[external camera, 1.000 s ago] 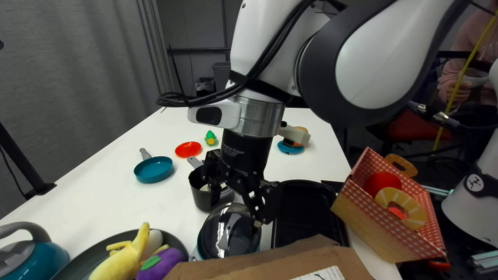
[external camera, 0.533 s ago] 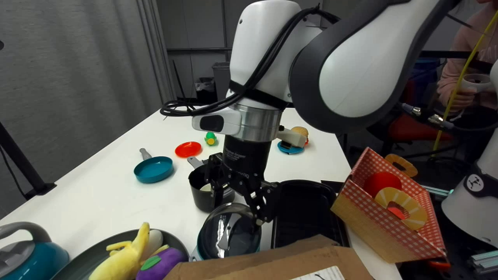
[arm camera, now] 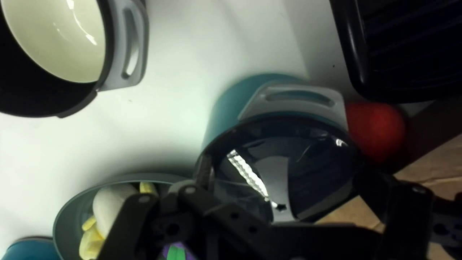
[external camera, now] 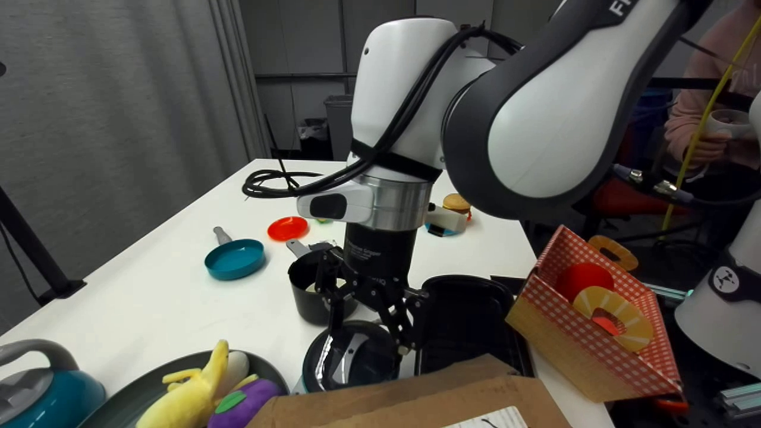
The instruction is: Remove the lid from the blue pot and place it on the black pot
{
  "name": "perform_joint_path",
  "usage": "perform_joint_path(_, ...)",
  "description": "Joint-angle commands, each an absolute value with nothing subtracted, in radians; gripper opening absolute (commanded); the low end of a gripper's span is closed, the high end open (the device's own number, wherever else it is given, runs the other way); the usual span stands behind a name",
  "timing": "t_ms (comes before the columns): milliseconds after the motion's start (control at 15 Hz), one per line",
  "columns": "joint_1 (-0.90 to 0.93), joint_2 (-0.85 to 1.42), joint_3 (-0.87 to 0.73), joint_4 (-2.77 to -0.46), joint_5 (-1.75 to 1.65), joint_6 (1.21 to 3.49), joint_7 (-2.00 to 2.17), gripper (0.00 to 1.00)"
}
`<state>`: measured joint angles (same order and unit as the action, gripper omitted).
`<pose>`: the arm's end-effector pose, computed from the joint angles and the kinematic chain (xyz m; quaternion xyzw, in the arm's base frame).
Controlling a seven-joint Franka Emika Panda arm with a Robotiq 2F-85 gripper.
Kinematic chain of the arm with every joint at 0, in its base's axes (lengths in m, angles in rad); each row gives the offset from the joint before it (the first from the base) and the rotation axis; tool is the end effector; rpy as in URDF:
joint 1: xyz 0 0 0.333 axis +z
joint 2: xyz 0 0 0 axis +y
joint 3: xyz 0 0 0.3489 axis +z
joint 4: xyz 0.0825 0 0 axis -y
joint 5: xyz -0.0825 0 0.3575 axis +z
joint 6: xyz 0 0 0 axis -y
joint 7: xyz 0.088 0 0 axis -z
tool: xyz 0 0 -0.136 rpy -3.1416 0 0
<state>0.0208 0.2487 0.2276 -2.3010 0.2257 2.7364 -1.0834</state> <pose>0.5302 0.1271 0.2856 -0.8407 -0.5273 -0.1181 0.0365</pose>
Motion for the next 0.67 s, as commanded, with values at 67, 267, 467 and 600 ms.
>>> perform_joint_path(67, -0.001, 0.252, 0.254, -2.289, 0.231, 2.736, -1.128, 0.98)
perform_joint_path(267, -0.001, 0.249, 0.262, -2.284, 0.238, 2.734, -1.137, 0.97)
perform_joint_path(467, 0.001, 0.250, 0.275, -2.277, 0.246, 2.730, -1.135, 0.90)
perform_joint_path(600, 0.001, 0.250, 0.283, -2.275, 0.250, 2.734, -1.137, 0.90)
